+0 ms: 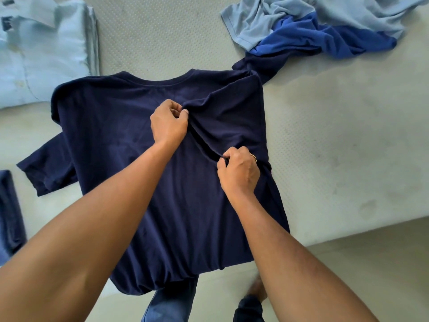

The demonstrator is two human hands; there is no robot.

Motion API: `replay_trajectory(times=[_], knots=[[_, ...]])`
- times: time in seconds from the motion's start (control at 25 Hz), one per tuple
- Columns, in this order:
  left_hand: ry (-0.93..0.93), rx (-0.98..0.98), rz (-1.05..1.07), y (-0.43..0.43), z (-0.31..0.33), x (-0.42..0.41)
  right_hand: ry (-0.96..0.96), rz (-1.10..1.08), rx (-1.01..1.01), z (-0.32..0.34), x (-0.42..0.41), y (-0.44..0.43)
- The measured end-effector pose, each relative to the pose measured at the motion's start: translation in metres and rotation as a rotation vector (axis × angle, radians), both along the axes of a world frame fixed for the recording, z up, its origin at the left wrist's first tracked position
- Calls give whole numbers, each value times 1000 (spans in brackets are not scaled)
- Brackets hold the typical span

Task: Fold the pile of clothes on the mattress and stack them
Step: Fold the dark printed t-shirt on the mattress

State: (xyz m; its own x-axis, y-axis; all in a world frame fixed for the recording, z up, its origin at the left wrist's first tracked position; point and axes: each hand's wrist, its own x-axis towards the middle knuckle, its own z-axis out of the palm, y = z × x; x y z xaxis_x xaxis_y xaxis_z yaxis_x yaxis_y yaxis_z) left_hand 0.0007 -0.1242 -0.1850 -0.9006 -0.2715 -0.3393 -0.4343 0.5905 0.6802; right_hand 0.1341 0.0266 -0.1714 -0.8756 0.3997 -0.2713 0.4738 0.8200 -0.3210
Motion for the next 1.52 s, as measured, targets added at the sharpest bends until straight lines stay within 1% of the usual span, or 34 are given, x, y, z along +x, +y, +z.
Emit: replay_trajectory(times=[0.04, 0.12, 0.2, 0.24, 0.28, 0.32, 0.36, 0.4, 0.48, 0.52, 0.56, 0.6, 0.64, 0.68, 0.72, 0.76, 0.8, 0.84, 0.88, 0.92, 1.0, 1.08, 1.16, 1.2, 1.28, 1.36, 1.4, 1.44, 1.52], knots=[[47, -23, -12, -2, 1, 0, 59, -11, 14, 3, 0, -5], [98, -33, 15, -4, 3, -3, 174, 28, -68, 11, 0, -16], [74, -30, 92, -8, -2, -11, 123, 152, -173, 15, 3, -26], [54, -3, 135, -9, -4, -15, 89, 179, -202, 16, 4, -28], [28, 30, 151, -10, -5, -18, 100, 159, -214, 17, 4, -25], [0, 29, 112, -9, -5, -20, 139, 101, -213, 16, 4, -19], [-31, -8, 22, -8, -4, -21, 172, 45, -199, 12, 5, -12], [-68, -59, -84, -8, -5, -21, 176, 34, -207, 7, 8, -5], [-95, -124, -226, -8, -7, -23, 72, 169, -290, 0, 10, 8], [-81, -129, -231, -8, -7, -24, 33, 240, -363, -1, 13, 15], [-65, -110, -206, -7, -7, -24, 61, 243, -379, 1, 15, 22], [-48, -40, -145, -6, -7, -23, 162, 185, -349, 1, 16, 31], [-42, 67, -59, -5, -7, -21, 262, 63, -275, -1, 18, 43], [-53, 181, 21, -4, -9, -18, 302, -95, -204, -2, 23, 58], [-85, 291, 86, -1, -6, -15, 286, -265, -183, -2, 31, 72], [-132, 384, 134, 1, -4, -12, 227, -416, -234, -1, 39, 87], [-185, 465, 167, 3, -3, -9, 136, -557, -343, 1, 47, 98], [-240, 540, 191, 5, -2, -5, 23, -646, -448, 4, 54, 108], [-294, 593, 207, 7, -1, 0, -71, -650, -512, 7, 62, 115], [-350, 607, 212, 7, 0, 6, -140, -600, -549, 12, 69, 120], [-475, 576, 171, 10, 1, 24, -253, -488, -592, 21, 88, 126], [-602, 556, 88, 17, -2, 48, -381, -377, -597, 22, 112, 128], [-662, 555, -12, 32, 2, 69, -487, -299, -586, 20, 143, 133], [-634, 566, -23, 39, 5, 74, -487, -276, -547, 17, 159, 135], [-470, 602, 82, 43, 8, 74, -382, -336, -460, 13, 188, 138], [-342, 645, 179, 43, 12, 68, -251, -451, -457, 9, 215, 137], [-318, 637, 172, 45, 14, 68, -232, -456, -466, 9, 226, 135], [-297, 606, 134, 46, 17, 69, -226, -420, -448, 9, 236, 134], [-209, 555, 55, 50, 22, 71, -158, -294, -318, 14, 247, 130]])
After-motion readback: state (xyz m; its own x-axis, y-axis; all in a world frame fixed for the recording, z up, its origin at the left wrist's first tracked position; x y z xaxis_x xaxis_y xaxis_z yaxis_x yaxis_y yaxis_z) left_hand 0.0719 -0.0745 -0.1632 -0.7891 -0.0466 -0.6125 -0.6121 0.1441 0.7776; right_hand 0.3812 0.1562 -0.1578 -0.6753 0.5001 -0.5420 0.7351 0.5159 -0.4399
